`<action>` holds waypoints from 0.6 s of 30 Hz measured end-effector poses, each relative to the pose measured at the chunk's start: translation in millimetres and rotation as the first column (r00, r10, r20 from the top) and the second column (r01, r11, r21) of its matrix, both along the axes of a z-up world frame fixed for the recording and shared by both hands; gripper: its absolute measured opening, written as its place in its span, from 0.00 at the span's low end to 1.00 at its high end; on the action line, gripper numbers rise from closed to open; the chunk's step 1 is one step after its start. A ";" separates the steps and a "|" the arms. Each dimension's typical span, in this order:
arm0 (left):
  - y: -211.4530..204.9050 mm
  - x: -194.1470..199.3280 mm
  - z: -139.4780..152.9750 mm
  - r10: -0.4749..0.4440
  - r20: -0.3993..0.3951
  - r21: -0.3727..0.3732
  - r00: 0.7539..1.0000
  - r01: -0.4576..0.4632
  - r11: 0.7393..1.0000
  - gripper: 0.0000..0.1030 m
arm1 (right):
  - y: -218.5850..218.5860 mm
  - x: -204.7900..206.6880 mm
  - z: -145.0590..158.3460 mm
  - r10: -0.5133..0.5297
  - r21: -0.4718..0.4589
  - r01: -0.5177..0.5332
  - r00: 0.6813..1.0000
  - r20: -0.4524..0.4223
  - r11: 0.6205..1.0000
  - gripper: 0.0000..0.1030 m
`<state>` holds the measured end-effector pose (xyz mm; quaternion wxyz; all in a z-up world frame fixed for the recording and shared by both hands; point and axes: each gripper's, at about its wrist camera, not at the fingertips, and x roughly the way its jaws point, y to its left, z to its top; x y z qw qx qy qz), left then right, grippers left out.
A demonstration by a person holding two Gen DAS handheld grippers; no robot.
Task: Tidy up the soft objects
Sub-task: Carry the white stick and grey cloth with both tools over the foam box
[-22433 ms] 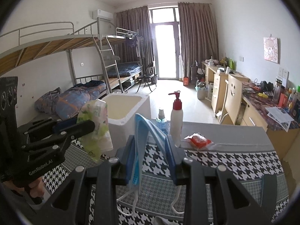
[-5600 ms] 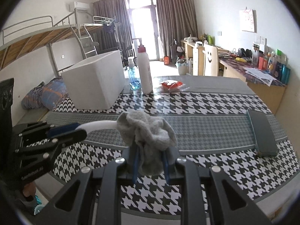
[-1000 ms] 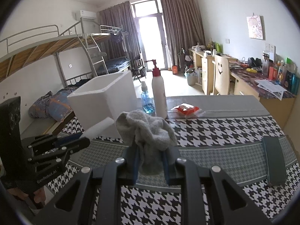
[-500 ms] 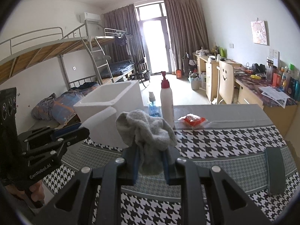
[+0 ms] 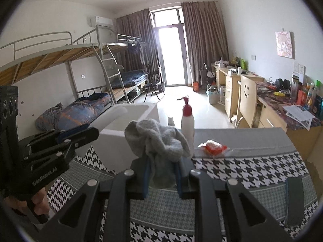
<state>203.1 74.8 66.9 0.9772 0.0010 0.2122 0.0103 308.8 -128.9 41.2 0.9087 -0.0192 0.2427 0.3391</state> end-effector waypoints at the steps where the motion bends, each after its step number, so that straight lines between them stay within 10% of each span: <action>1: 1.3 1.1 1.5 0.006 0.003 -0.001 1.000 -0.006 1.000 0.16 | 1.9 1.0 1.6 0.002 -0.002 -0.002 1.000 0.003 1.000 0.24; 18: 20.6 28.1 19.1 0.085 0.055 0.031 0.995 -0.087 0.996 0.16 | 36.3 23.9 14.9 0.029 -0.025 -0.029 0.999 0.027 0.999 0.24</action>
